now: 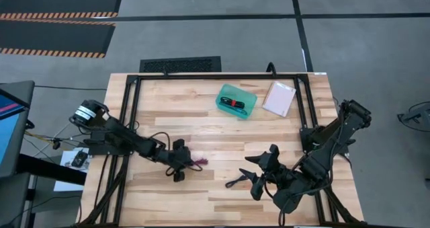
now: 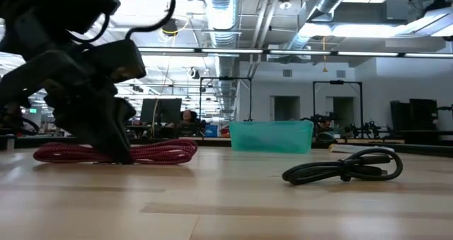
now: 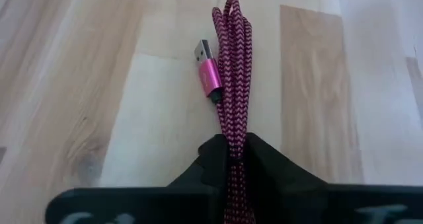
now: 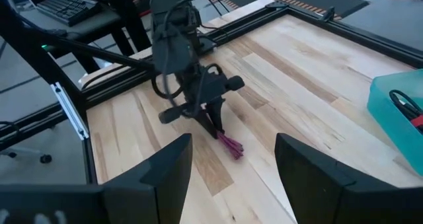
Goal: Pick and place USB-C Cables
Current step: Put the pink charger cable into the light blue bin
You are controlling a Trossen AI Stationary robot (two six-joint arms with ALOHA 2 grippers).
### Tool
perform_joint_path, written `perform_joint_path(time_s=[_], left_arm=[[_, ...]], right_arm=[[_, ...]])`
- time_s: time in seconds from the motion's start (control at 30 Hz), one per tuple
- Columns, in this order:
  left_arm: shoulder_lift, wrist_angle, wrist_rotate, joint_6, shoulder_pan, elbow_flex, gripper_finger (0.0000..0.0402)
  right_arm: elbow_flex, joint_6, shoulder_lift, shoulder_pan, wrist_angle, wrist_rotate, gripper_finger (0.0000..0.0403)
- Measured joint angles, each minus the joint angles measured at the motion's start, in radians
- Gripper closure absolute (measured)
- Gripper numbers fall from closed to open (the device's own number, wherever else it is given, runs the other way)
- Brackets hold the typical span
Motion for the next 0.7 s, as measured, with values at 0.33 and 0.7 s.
perform_joint_path(time_s=[0.33, 0.7], left_arm=[[-0.105, -0.025, 0.011, 0.022, 0.046, -0.014, 0.0397], [-0.377, -0.071, -0.012, 0.066, 0.089, -0.011, 0.0399]], right_arm=[[0.000, -0.012, 0.000, 0.000, -0.003, 0.001, 0.0165], [-0.001, -0.045, 0.000, -0.009, -0.001, 0.057, 0.0165]])
